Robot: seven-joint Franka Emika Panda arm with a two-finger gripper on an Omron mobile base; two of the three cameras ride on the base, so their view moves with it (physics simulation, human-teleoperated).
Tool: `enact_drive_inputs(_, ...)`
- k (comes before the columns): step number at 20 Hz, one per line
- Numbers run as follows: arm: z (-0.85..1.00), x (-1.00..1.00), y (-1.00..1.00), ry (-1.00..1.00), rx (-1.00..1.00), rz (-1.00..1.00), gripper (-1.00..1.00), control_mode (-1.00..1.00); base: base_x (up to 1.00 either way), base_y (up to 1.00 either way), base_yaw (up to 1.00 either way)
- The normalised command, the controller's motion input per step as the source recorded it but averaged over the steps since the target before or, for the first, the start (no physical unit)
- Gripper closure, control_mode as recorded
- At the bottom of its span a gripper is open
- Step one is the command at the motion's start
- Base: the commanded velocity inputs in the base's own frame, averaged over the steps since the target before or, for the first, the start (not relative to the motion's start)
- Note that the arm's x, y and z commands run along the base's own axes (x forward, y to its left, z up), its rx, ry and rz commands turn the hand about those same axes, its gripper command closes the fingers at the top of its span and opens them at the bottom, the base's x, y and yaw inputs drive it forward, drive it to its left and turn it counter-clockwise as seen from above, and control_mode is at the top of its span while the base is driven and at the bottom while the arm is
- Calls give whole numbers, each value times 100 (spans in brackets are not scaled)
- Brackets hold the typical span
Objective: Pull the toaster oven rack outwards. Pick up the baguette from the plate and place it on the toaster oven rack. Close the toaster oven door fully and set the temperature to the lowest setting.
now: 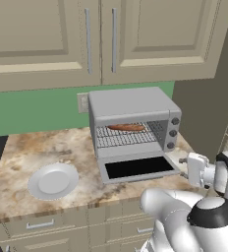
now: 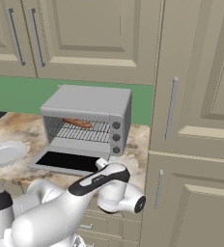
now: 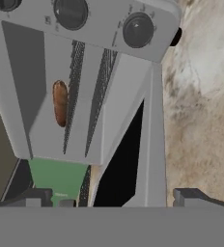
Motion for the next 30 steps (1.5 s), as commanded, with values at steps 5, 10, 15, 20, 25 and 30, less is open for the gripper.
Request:
enact_drive_inputs(5,-2,3,0,0,0,0,-100,-100,0,0,0)
enact_drive_inputs(10,-21,0,0,2,0,0,-100,-100,0,0,0)
enact_drive_inputs(15,-26,0,0,5,0,0,-100,-100,0,0,0)
enact_drive_inputs(20,-10,0,0,7,0,0,-100,-100,0,0,0)
enact_drive_inputs(25,10,-4,-22,6,1,1,-100,-100,0,0,0)
enact_drive_inputs(30,21,-27,-14,11,3,7,-100,-100,0,0,0)
